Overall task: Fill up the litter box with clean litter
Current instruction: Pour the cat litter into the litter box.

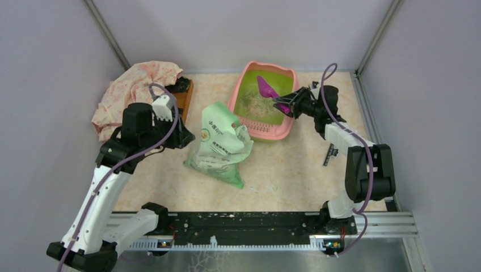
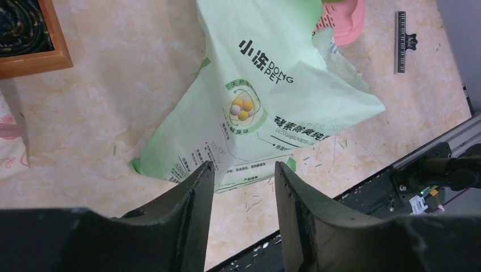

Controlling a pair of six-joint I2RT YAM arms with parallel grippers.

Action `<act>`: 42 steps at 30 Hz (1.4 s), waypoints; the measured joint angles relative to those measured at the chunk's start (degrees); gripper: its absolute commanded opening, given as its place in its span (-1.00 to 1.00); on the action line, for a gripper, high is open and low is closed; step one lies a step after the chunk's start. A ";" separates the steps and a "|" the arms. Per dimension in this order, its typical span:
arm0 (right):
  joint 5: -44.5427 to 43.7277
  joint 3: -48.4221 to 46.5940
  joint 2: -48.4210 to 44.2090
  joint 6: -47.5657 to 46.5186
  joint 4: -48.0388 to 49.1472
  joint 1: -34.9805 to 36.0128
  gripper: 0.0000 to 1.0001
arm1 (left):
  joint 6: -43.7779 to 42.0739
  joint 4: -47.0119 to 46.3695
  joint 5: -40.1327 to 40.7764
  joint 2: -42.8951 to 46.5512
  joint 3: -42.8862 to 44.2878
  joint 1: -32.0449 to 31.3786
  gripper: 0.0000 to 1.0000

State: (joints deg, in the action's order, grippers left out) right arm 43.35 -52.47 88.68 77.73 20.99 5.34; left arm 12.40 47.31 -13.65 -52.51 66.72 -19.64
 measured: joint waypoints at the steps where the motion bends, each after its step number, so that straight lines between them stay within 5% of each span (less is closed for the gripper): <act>1: 0.04 -0.26 0.00 -0.66 -0.61 0.00 -1.00 | 0.00 -0.02 -0.11 0.04 0.00 0.00 0.12; 13: 0.83 -4.72 0.00 -11.87 -10.54 0.00 -1.00 | -0.13 -1.03 -2.43 0.98 0.02 0.00 0.65; 15: 1.07 -4.72 0.00 -12.76 -11.41 0.00 -1.00 | -0.15 -1.03 -2.43 0.98 0.07 0.00 0.95; 24: 1.97 -6.91 0.00 -16.17 -14.56 0.00 -1.00 | 0.00 -1.05 -1.97 1.07 2.10 0.00 0.97; 36: 4.85 -3.15 0.00 -5.77 -2.78 0.00 -1.00 | 0.02 -1.05 -1.36 1.70 2.10 0.00 0.97; 42: 5.55 5.09 2.80 8.63 16.68 0.00 -1.00 | 0.26 -1.07 -1.38 1.70 2.10 0.00 0.97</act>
State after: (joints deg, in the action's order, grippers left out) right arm 48.90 -47.37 91.48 86.37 37.67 5.34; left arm 12.67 46.24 -15.03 -50.81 68.82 -19.64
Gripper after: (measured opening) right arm 0.282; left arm 0.987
